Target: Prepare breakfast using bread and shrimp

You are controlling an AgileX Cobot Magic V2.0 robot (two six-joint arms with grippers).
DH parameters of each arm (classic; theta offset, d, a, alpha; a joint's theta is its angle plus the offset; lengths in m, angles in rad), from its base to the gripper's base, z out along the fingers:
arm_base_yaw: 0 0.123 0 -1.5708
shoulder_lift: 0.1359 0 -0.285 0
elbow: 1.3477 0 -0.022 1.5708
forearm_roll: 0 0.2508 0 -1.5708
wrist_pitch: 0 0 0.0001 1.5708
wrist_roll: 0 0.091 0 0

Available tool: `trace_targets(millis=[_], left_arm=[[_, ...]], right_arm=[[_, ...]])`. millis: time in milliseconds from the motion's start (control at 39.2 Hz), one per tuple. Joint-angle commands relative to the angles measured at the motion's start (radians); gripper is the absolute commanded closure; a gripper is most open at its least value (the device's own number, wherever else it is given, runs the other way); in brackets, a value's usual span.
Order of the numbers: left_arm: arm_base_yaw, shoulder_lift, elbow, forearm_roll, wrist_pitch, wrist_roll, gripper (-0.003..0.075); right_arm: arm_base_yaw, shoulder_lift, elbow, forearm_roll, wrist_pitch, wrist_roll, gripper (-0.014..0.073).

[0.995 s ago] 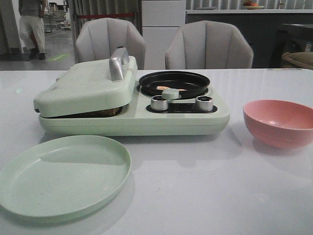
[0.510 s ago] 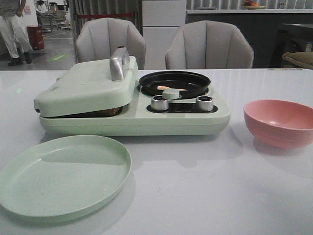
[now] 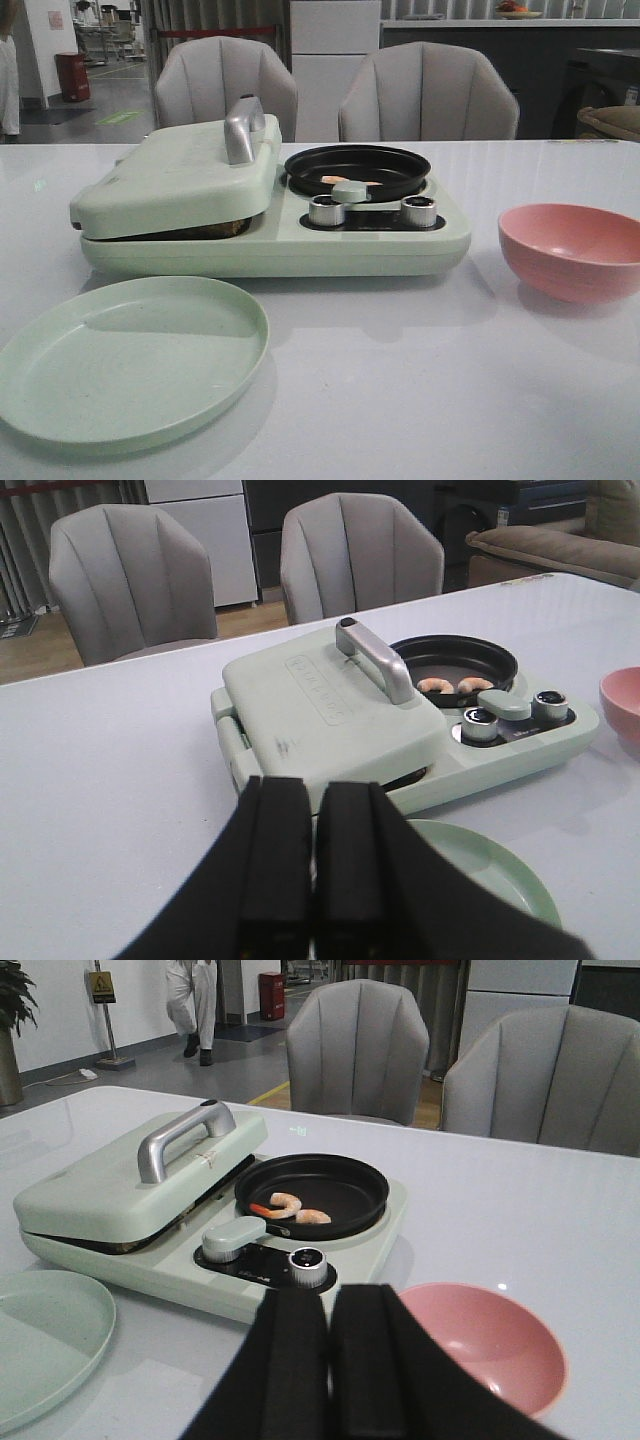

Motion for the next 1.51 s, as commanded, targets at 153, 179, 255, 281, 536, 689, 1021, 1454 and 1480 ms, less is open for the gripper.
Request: trace_targets(millis=[153, 179, 255, 281, 536, 689, 1021, 1454, 1480], left_arm=[[-0.007, 0.010, -0.003, -0.014, -0.178, -0.008, 0.0607], [-0.007, 0.010, 0.006, 0.000, -0.195, -0.008, 0.0606], [0.001, 0.010, 0.032, 0.044, -0.204, -0.011, 0.0606], [0.006, 0.007, 0.036, 0.054, -0.204, -0.022, 0.0607], [0.127, -0.064, 0.125, 0.282, -0.255, -0.328, 0.0607], [0.180, -0.142, 0.203, 0.316, -0.321, -0.357, 0.0607], [0.184, -0.201, 0.349, 0.360, -0.444, -0.406, 0.0606], [0.181, -0.203, 0.389, 0.299, -0.495, -0.446, 0.0606], [0.181, -0.203, 0.389, 0.299, -0.495, -0.446, 0.0607]], right_arm=[[0.002, 0.004, -0.028, -0.005, -0.097, -0.012, 0.0429], [0.002, 0.004, -0.028, -0.005, -0.097, -0.012, 0.0429], [0.002, 0.004, -0.028, -0.005, -0.097, -0.012, 0.0429], [0.002, 0.004, -0.028, -0.005, -0.097, -0.012, 0.0429], [0.002, 0.004, -0.028, -0.005, -0.097, -0.012, 0.0429], [0.002, 0.004, -0.028, -0.005, -0.097, -0.012, 0.0429], [0.002, 0.004, -0.028, -0.005, -0.097, -0.012, 0.0429], [0.002, 0.004, -0.028, -0.005, -0.096, -0.012, 0.0429], [0.002, 0.004, -0.028, -0.005, -0.096, -0.012, 0.0429]])
